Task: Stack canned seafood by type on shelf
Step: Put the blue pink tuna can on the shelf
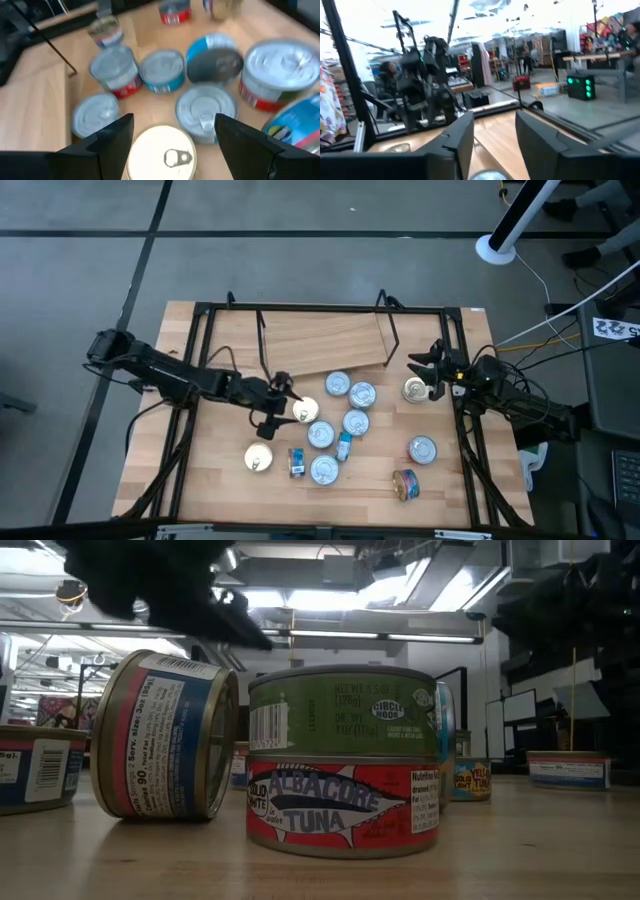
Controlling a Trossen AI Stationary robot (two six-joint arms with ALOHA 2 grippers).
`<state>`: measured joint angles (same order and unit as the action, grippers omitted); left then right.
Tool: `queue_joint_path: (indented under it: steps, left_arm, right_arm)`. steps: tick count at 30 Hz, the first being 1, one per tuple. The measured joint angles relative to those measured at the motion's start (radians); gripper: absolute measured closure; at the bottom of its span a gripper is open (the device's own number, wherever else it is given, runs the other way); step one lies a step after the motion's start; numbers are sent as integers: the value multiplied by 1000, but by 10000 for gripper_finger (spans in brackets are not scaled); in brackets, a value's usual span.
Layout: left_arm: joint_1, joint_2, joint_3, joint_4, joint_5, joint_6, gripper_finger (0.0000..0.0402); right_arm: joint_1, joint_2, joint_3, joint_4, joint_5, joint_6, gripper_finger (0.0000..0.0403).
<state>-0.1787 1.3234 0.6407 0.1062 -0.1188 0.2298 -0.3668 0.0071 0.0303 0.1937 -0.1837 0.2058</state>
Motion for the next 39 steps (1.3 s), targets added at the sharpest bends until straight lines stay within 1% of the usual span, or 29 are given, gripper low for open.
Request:
queue_joint_path:
  steps: [3, 9, 11, 17, 22, 28, 34, 39]
  left_arm:
    - [0, 53, 0, 0, 0, 37, 127]
    - [-5, 115, 0, -17, 0, 71, 130]
    - [-10, 129, 0, -44, 0, 77, 140]
    - [-11, 163, 0, -71, 0, 85, 189]
    - [-12, 195, 0, -73, -9, 110, 221]
    - [-11, 220, 0, -68, -59, 113, 246]
    - [-11, 227, 0, -64, -74, 113, 271]
    - [-11, 227, 0, -64, -77, 113, 298]
  right_arm:
    - [0, 0, 0, 18, -2, 0, 239]
    - [0, 0, 2, 33, -2, 0, 235]
    - [0, 0, 2, 34, -2, 0, 235]
    - [0, 0, 3, 61, -2, -1, 235]
    - [1, 41, 5, 154, -28, -7, 235]
    - [1, 170, 54, 177, -45, -47, 235]
    - [1, 375, 154, 180, -82, -147, 235]
    - [1, 569, 247, 177, -165, -234, 235]
